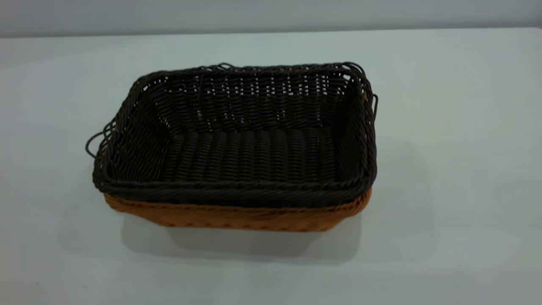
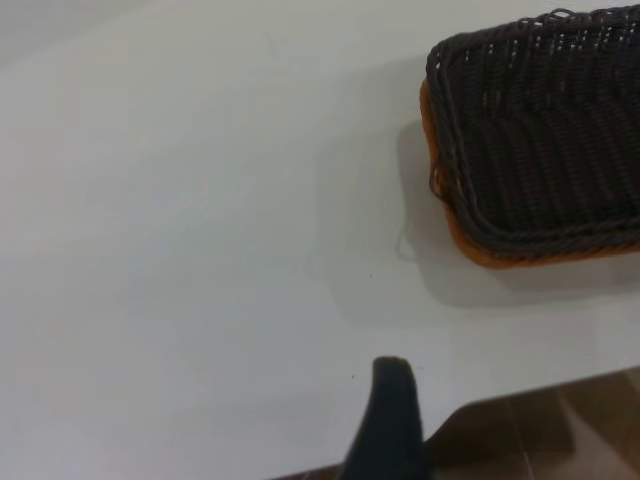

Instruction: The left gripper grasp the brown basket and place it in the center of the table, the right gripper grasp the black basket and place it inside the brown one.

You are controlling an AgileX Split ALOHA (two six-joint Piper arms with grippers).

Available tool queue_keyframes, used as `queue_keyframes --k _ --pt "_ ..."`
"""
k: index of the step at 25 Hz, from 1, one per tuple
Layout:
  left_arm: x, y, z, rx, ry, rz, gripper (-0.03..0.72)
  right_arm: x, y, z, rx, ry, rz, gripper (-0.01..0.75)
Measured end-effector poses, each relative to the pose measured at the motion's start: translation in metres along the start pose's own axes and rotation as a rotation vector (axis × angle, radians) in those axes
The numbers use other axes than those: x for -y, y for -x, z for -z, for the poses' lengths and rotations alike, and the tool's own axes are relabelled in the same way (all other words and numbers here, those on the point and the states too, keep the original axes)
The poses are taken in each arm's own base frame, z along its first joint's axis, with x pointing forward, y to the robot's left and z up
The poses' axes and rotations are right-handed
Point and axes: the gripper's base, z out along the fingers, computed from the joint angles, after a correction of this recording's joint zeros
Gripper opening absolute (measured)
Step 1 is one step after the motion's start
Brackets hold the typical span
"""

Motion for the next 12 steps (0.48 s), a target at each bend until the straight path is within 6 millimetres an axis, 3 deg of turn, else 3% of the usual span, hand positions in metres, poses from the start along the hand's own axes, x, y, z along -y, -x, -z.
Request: queue_keyframes --k 5,12 --pt "0.001 -0.027 -0.005 0.033 0.003 0.011 0.584 0.017 -0.036 -0.019 -0.081 -0.134 0.01 0.59" --pt "0.001 -0.045 -0.021 0.003 0.005 0.018 0.584 0.036 -0.049 -0.04 -0.097 -0.253 -0.002 0.59"
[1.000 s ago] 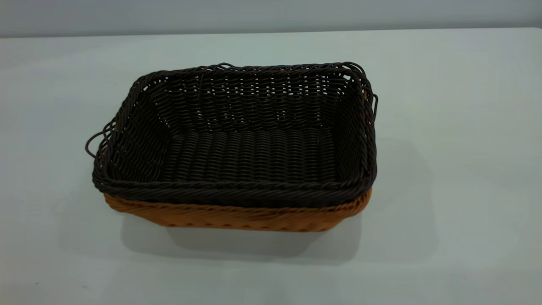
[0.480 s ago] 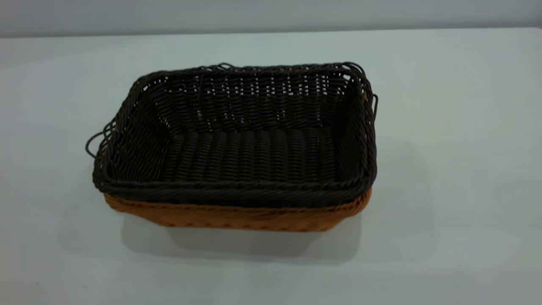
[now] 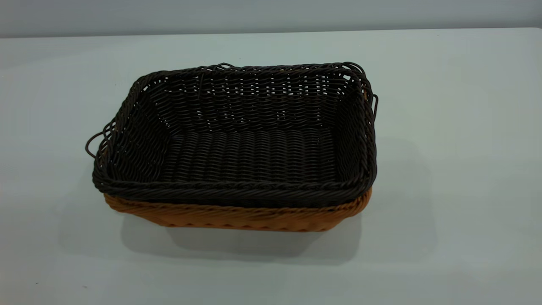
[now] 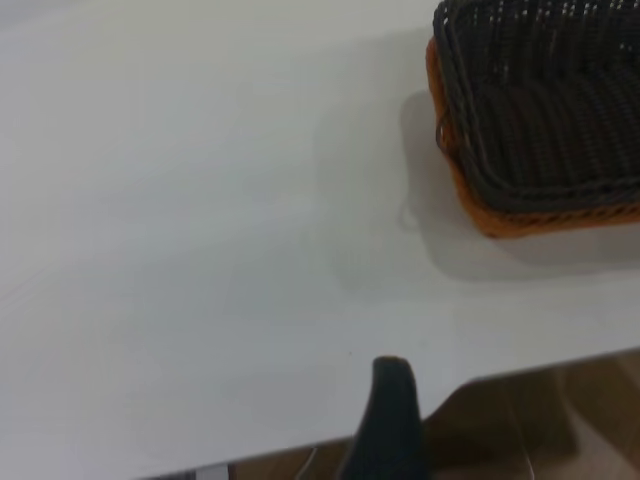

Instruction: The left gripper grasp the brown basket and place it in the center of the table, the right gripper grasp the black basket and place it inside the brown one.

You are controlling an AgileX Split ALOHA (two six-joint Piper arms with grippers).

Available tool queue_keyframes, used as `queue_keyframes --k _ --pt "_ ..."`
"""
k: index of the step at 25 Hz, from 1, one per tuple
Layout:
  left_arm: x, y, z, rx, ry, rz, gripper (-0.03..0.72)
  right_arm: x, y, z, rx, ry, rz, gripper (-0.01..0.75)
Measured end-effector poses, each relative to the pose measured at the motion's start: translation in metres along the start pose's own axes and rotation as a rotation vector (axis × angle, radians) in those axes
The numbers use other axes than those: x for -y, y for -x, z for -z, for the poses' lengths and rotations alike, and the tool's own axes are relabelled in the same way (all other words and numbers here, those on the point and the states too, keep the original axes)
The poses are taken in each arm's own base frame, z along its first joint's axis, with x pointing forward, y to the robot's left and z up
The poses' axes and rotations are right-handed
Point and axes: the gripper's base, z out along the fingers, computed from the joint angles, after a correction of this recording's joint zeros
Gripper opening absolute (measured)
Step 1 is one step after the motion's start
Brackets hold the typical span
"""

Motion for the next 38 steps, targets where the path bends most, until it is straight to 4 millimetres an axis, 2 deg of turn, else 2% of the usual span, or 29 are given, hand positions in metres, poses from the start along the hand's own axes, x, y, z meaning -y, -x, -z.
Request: queue_keyframes --k 6,19,27,38 --pt "-0.004 -0.009 -0.021 -0.043 0.03 0.004 0.584 0.0 -0.001 -0.002 -0.005 0.0 -0.002 0.59" --pt "-0.005 -0.008 -0.021 -0.033 0.046 0.014 0.584 0.0 -0.001 -0.002 0.001 0.005 -0.009 0.586" --pt "-0.004 -0.018 -0.01 0.075 0.103 0.051 0.584 0.0 -0.001 -0.002 0.002 0.004 -0.009 0.58" --pt "-0.006 -0.019 -0.01 0.074 0.139 0.058 0.584 0.0 -0.001 -0.002 0.002 0.004 -0.009 0.574"
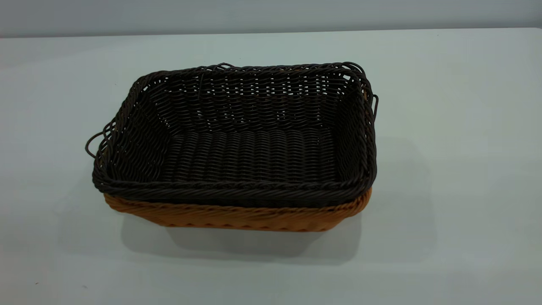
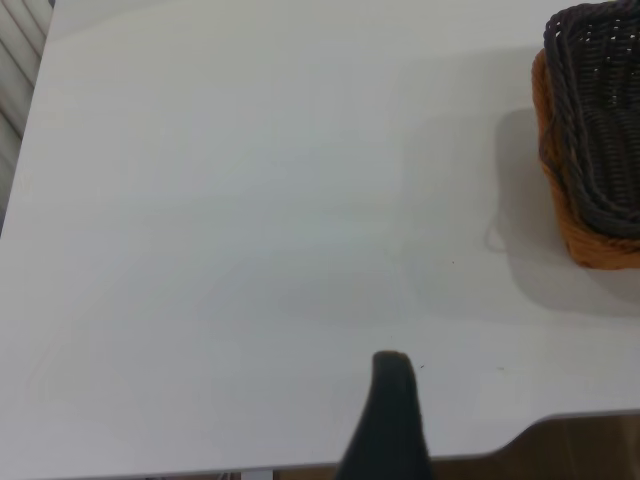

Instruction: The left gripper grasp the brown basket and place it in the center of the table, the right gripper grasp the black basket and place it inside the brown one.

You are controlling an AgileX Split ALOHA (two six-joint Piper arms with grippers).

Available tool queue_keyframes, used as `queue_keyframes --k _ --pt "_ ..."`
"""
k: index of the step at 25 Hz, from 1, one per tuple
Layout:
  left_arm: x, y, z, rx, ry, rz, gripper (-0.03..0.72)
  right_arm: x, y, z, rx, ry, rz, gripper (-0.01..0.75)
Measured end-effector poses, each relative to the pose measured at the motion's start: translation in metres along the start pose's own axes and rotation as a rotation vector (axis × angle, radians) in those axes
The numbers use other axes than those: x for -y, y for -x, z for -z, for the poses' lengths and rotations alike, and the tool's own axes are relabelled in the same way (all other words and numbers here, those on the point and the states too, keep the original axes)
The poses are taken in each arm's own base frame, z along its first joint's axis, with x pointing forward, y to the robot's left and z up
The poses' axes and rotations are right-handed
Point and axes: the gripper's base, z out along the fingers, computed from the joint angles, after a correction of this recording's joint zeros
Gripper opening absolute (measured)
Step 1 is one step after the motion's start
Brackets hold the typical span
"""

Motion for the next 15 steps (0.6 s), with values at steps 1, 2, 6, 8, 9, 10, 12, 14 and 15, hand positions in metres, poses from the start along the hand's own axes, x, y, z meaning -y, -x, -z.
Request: queue_keyframes --k 1,2,6,8,9,10,12,14,15 --pt "0.0 0.0 0.0 0.0 0.0 0.0 0.584 0.0 0.0 0.0 0.0 0.0 0.0 0.574" --pt "0.0 0.0 0.0 0.0 0.0 0.0 0.584 0.0 0.0 0.0 0.0 0.0 0.0 0.574" --pt "0.0 0.0 0.0 0.0 0.0 0.0 0.584 0.0 0.0 0.0 0.0 0.0 0.0 0.574" --pt "0.0 0.0 0.0 0.0 0.0 0.0 0.584 0.0 0.0 0.0 0.0 0.0 0.0 0.574" --pt "0.0 0.0 0.0 0.0 0.0 0.0 0.584 0.0 0.0 0.0 0.0 0.0 0.0 0.574" --pt "0.0 0.0 0.0 0.0 0.0 0.0 0.584 0.0 0.0 0.0 0.0 0.0 0.0 0.574" --pt "0.0 0.0 0.0 0.0 0.0 0.0 0.584 0.0 0.0 0.0 0.0 0.0 -0.001 0.574" --pt "0.0 0.0 0.0 0.0 0.0 0.0 0.584 0.0004 -0.0002 0.0002 0.0 0.011 -0.006 0.574" --pt "0.0 0.0 0.0 0.0 0.0 0.0 0.584 0.0011 -0.0004 0.0005 0.001 0.021 -0.014 0.574"
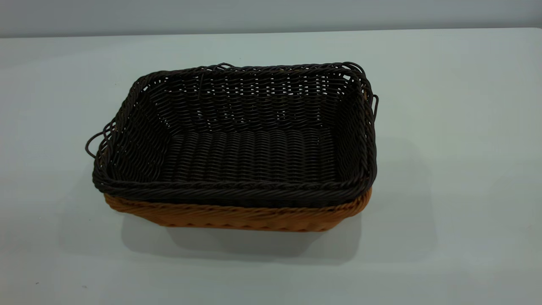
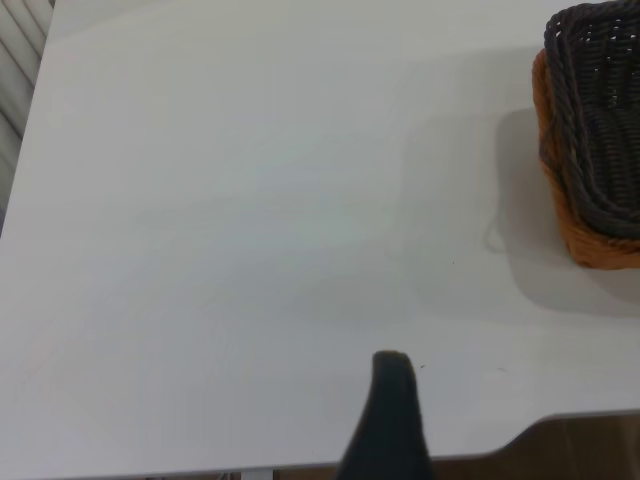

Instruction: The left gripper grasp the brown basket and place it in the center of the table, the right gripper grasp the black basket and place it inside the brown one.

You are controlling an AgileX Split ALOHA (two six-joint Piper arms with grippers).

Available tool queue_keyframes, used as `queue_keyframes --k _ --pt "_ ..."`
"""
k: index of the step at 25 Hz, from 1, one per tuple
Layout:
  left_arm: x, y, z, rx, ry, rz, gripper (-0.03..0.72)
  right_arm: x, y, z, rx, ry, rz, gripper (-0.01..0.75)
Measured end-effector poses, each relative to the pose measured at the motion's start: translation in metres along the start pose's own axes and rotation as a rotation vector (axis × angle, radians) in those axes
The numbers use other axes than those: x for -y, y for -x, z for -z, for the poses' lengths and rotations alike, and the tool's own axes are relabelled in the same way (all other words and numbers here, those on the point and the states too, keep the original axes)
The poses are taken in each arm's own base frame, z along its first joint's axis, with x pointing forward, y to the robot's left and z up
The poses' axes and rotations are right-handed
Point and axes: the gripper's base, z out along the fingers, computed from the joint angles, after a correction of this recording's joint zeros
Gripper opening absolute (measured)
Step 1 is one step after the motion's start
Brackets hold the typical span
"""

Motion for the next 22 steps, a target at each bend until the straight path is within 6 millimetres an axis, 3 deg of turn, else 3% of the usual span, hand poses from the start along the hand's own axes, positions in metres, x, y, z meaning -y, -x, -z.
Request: queue_keyframes --k 22 --pt "0.0 0.0 0.0 0.0 0.001 0.0 0.584 0.012 -0.003 -0.001 -0.013 -0.057 -0.076 0.574"
